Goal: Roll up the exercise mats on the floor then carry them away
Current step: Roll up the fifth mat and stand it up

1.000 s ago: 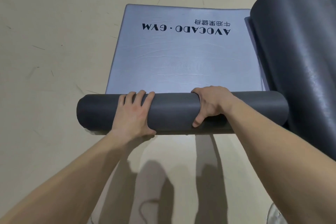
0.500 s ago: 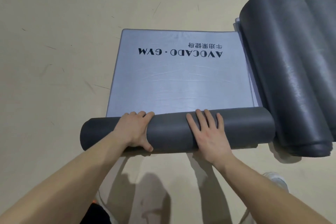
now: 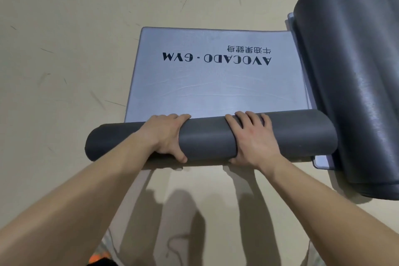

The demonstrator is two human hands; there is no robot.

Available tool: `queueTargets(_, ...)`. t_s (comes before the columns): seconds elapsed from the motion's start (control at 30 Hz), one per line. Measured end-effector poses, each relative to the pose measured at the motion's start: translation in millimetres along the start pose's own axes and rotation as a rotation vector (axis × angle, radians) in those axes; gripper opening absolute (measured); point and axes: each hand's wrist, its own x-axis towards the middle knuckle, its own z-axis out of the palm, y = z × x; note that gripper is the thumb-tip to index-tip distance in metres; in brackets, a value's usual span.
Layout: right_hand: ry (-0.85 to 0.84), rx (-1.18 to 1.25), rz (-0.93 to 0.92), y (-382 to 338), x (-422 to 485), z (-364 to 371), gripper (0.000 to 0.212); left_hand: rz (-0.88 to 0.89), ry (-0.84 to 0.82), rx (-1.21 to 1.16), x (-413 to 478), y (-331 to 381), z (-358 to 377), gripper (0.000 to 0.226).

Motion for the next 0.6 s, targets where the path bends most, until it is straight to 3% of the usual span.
queueTargets(0.1, -0.159, 0.055, -0.041, 13.7, 32.6, -25.3, 0.119, -0.031, 0.303, 0.131, -7.1, 11.7, 25.4, 0.122)
queueTargets(0.17, -0.247, 0.099, -0.047, 17.9, 50.7, -42.3, 0.119, -0.055, 0.343, 0.117, -1.0, 13.1, 19.5, 0.117)
queueTargets(0.4, -0.578, 0.271, -0.020, 2.3, 31.1, -56.7, 0.107, -0.018, -0.091, -0.055, -19.4, 11.1, 6.5, 0.118)
queueTargets(0.47, -0.512, 0.263, -0.008, -3.5, 8.4, -47.1, 0.114, -0.008, -0.172, -0.075, -23.0, 10.7, 8.9, 0.120)
queueTargets(0.6, -0.161, 0.087, 0.043, -18.4, -38.5, -23.7, 0.127, -0.029, -0.253, -0.191, -14.4, 5.8, -8.8, 0.117)
